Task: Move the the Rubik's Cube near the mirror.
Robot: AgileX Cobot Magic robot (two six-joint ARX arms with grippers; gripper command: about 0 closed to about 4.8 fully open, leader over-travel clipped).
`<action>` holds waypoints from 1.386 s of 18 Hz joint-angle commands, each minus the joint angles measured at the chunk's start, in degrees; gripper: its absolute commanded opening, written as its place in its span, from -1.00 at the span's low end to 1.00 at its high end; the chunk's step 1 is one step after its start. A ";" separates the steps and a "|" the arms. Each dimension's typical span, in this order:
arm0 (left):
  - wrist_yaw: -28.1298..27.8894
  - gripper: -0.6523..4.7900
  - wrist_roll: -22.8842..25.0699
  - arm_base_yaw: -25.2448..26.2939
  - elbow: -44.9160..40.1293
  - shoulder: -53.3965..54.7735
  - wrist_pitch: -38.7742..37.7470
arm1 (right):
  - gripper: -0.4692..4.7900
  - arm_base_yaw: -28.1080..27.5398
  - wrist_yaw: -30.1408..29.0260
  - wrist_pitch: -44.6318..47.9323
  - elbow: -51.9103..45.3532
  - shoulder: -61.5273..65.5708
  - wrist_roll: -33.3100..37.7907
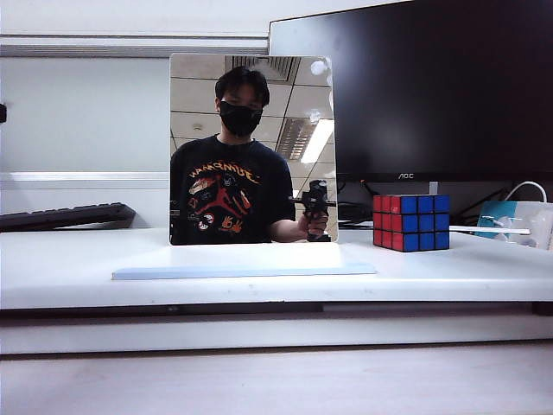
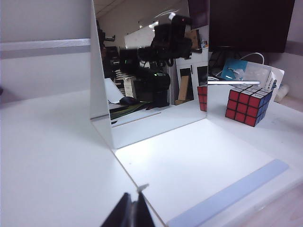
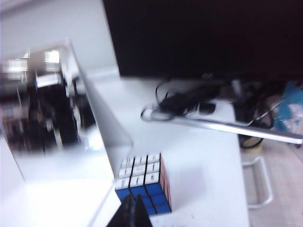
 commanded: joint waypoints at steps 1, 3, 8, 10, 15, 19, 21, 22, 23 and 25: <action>0.22 -0.68 0.20 0.02 0.07 0.02 0.42 | 0.64 4.72 1.18 6.71 3.58 14.16 -6.78; 0.22 -0.68 0.20 -0.02 0.07 0.02 0.39 | 1.00 7.17 6.10 12.00 5.79 23.76 -8.24; 0.02 -0.68 0.20 -1.05 0.07 0.02 0.44 | 1.00 8.70 7.45 24.44 10.82 45.03 -8.83; 0.11 -0.68 0.20 -2.93 0.07 0.02 0.42 | 1.00 8.72 7.41 24.90 13.40 51.04 -8.83; 0.22 -0.68 0.20 -3.89 0.07 0.02 0.39 | 1.00 10.08 7.78 26.97 17.86 60.00 -8.87; 0.22 -0.68 0.20 -3.89 0.07 0.02 0.39 | 1.00 10.86 7.98 30.51 18.43 64.57 -8.66; 0.17 -0.68 0.20 -3.91 0.07 0.02 0.42 | 1.00 11.63 9.22 31.12 18.40 66.31 -8.39; 0.04 -0.68 0.20 -3.91 0.07 0.02 0.39 | 1.00 12.15 9.62 31.34 18.43 66.84 -8.39; 0.24 -0.68 0.20 -3.91 0.07 0.02 0.35 | 1.00 13.14 10.38 31.76 18.47 67.36 -8.44; 0.17 -0.68 0.20 -3.91 0.07 0.02 0.39 | 1.00 14.93 13.94 31.98 19.06 68.59 -8.46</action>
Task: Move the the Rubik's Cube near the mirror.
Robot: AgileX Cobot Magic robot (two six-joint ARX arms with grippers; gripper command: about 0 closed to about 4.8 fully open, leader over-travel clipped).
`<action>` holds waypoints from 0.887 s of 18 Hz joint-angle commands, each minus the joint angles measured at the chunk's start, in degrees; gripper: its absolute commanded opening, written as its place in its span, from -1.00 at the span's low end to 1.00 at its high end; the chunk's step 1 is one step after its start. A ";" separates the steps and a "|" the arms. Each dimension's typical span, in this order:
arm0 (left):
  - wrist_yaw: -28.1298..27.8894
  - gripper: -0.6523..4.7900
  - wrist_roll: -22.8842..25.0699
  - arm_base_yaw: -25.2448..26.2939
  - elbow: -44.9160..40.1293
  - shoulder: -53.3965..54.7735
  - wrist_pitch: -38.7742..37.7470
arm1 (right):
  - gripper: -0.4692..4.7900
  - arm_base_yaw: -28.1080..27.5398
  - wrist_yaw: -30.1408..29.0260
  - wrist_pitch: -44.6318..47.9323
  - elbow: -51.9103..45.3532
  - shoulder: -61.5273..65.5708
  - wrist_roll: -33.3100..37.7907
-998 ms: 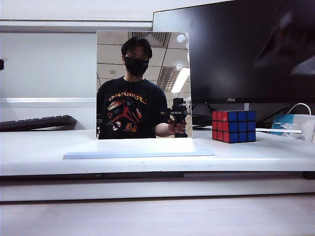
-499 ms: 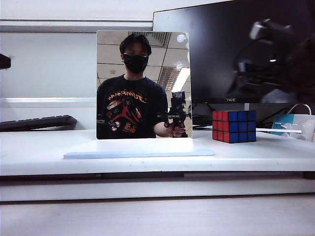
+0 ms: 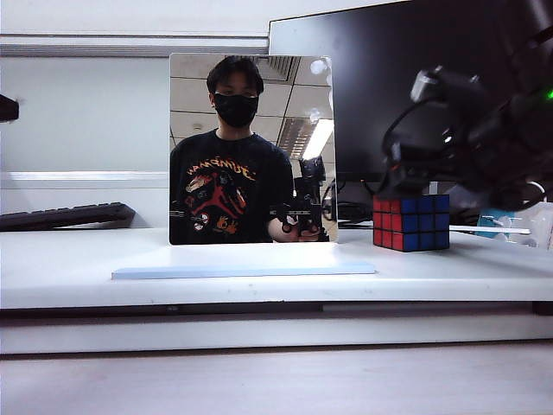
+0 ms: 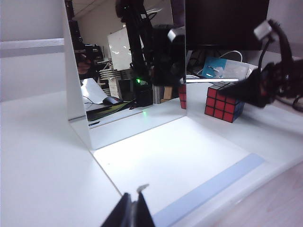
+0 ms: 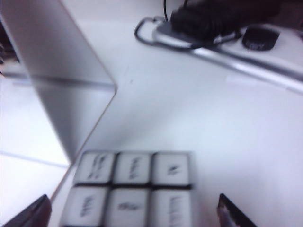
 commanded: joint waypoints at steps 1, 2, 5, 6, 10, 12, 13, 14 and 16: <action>0.22 -0.68 0.20 -0.02 0.07 0.00 0.48 | 1.00 2.40 5.25 1.90 1.22 1.68 0.02; 0.22 -0.68 0.20 -0.02 0.07 0.00 0.50 | 1.00 2.73 6.12 2.23 1.88 2.82 0.04; 0.22 -0.68 0.20 -0.02 0.07 0.00 0.50 | 1.00 2.86 8.50 2.23 3.63 5.70 1.01; 0.20 -0.68 0.20 -0.02 0.07 0.00 0.50 | 1.00 2.86 9.42 2.23 3.83 6.08 1.46; 0.20 -0.68 0.20 -0.02 0.07 0.00 0.50 | -0.77 3.06 7.23 2.10 3.96 5.75 1.53; 0.22 -0.68 0.20 -0.02 0.07 0.00 0.50 | -0.74 4.33 9.84 0.28 3.93 3.04 1.60; 0.22 -0.68 0.20 -0.02 0.07 0.00 0.50 | -0.74 5.14 12.50 -1.84 3.93 0.83 1.60; 0.20 -0.68 0.20 0.04 0.07 0.00 0.48 | -0.76 6.08 15.32 -5.66 3.96 -2.25 2.14; 0.22 -0.68 0.20 1.27 0.07 0.00 0.50 | -0.86 7.89 16.02 -13.79 3.96 -7.61 7.10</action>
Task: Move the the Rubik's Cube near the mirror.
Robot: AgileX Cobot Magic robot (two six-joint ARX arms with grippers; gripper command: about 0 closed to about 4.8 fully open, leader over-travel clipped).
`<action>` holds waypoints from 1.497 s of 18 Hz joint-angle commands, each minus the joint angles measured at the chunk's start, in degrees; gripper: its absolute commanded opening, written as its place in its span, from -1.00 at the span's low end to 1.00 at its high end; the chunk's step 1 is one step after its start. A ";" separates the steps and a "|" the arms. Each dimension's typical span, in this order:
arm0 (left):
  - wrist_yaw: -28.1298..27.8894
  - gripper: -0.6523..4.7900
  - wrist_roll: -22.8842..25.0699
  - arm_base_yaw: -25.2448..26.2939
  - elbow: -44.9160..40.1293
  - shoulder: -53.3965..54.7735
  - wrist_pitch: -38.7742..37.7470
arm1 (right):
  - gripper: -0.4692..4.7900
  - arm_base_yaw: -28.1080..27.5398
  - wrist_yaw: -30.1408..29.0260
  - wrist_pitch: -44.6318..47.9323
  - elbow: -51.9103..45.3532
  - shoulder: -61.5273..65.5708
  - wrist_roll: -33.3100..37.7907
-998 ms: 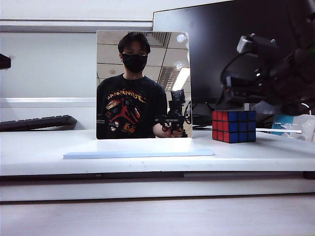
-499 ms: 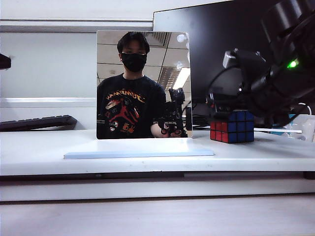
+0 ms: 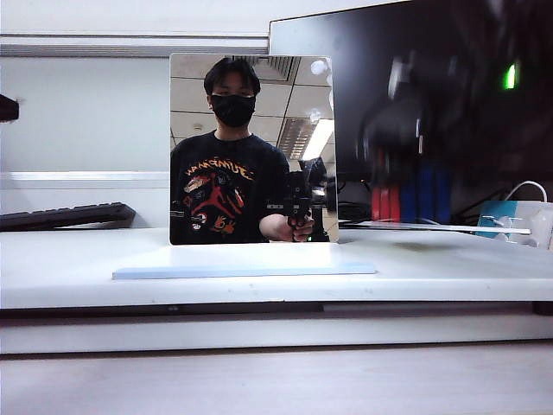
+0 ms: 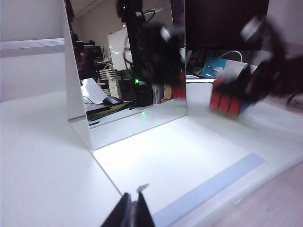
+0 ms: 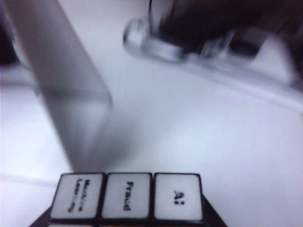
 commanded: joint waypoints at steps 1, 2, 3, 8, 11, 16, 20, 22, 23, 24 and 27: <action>0.24 -0.68 0.20 2.19 0.07 0.00 0.50 | -0.86 2.67 1.97 -9.46 0.35 -6.29 9.75; 0.17 -0.68 0.20 3.13 0.07 0.00 0.52 | -0.86 4.98 3.28 -11.13 0.35 -7.69 13.49; 0.00 -0.68 0.20 3.78 0.07 0.00 0.48 | -0.86 7.96 6.03 -11.13 0.39 -7.91 14.60; 0.04 -0.68 0.20 3.80 0.07 0.00 0.50 | -0.86 25.05 25.55 -10.08 6.21 -0.52 15.04; 0.20 -0.68 0.20 3.82 0.07 0.00 0.50 | -0.86 27.15 25.44 -10.69 13.09 7.74 16.15; 0.17 -0.68 0.20 3.82 0.07 0.00 0.50 | -0.86 28.74 26.29 -11.93 20.00 16.06 20.70; 0.17 -0.68 0.20 3.82 0.07 0.00 0.48 | -0.86 29.00 26.64 -11.85 21.07 19.26 24.72; 0.17 -0.68 0.20 3.82 0.07 0.00 0.50 | -0.86 29.38 27.15 -11.61 21.07 20.41 25.24; 0.20 -0.68 0.20 3.82 0.07 0.00 0.50 | -0.79 29.42 26.95 -11.63 21.05 20.57 25.24; 0.24 -0.68 0.20 3.82 0.07 0.00 0.50 | -0.45 29.42 26.18 -11.65 21.05 20.57 25.24; 0.22 -0.68 0.20 3.82 0.07 0.00 0.50 | 0.50 29.53 26.05 -11.30 21.07 20.55 25.03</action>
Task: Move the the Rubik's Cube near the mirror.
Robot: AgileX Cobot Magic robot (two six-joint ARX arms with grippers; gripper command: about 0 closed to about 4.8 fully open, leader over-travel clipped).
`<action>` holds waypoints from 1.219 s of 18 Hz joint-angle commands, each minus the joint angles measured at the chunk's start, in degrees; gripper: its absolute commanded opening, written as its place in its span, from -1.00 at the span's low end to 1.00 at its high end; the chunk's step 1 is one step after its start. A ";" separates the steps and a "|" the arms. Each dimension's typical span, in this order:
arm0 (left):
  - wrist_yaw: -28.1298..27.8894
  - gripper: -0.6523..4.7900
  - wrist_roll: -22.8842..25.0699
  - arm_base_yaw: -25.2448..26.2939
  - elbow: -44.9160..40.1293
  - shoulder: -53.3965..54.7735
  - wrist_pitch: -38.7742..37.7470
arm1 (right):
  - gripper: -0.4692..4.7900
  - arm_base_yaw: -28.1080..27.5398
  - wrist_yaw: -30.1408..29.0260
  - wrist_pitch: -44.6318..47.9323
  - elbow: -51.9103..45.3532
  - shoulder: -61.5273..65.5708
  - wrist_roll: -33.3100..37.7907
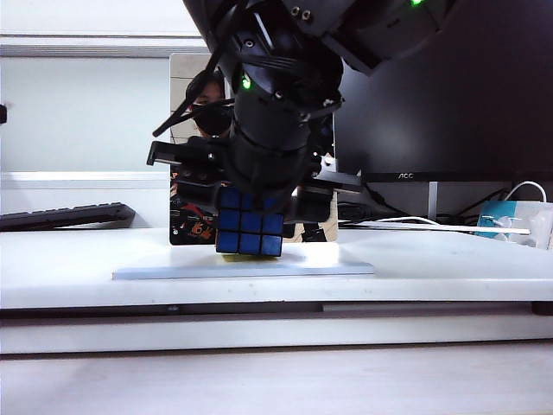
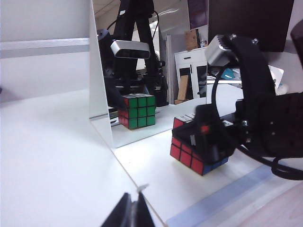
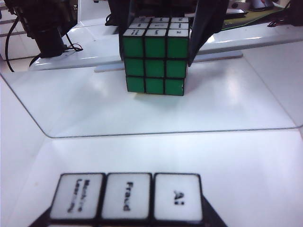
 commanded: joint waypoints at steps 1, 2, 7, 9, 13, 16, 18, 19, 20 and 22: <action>0.22 -0.68 0.22 0.02 0.07 0.02 0.52 | 0.50 0.33 -0.04 1.33 0.26 -0.52 -0.02; 0.22 -0.68 0.22 0.02 0.07 0.02 0.52 | 0.50 0.33 0.09 1.29 0.26 -0.92 -0.48; 0.22 -0.68 0.22 0.11 0.07 0.02 0.52 | 0.50 0.35 7.10 -1.73 0.26 -10.49 -8.90; 0.22 -0.68 0.22 0.15 0.07 0.02 0.52 | 0.50 0.26 8.15 -4.61 0.26 -15.93 -9.01; 1.18 -0.68 0.22 3.56 0.09 0.02 0.55 | -0.44 1.55 9.05 -14.56 0.24 -27.34 -11.74; 1.64 -0.68 0.22 13.03 0.09 0.02 0.50 | -0.83 3.06 14.97 -24.92 0.22 -37.22 -17.22; 1.53 -0.68 0.22 22.38 0.09 0.02 0.52 | -0.83 3.13 15.26 -30.12 -0.85 -46.21 -22.95; 1.51 -0.68 0.22 25.99 0.07 0.02 0.52 | -0.83 3.02 14.58 -30.10 -2.19 -50.23 -26.27; 1.51 -0.68 0.22 29.29 0.07 0.02 0.52 | -0.83 2.67 12.76 -30.29 -4.13 -55.43 -29.70; 1.57 -0.68 0.22 34.05 0.07 0.02 0.52 | -0.83 1.46 9.53 -30.32 -8.70 -64.83 -32.57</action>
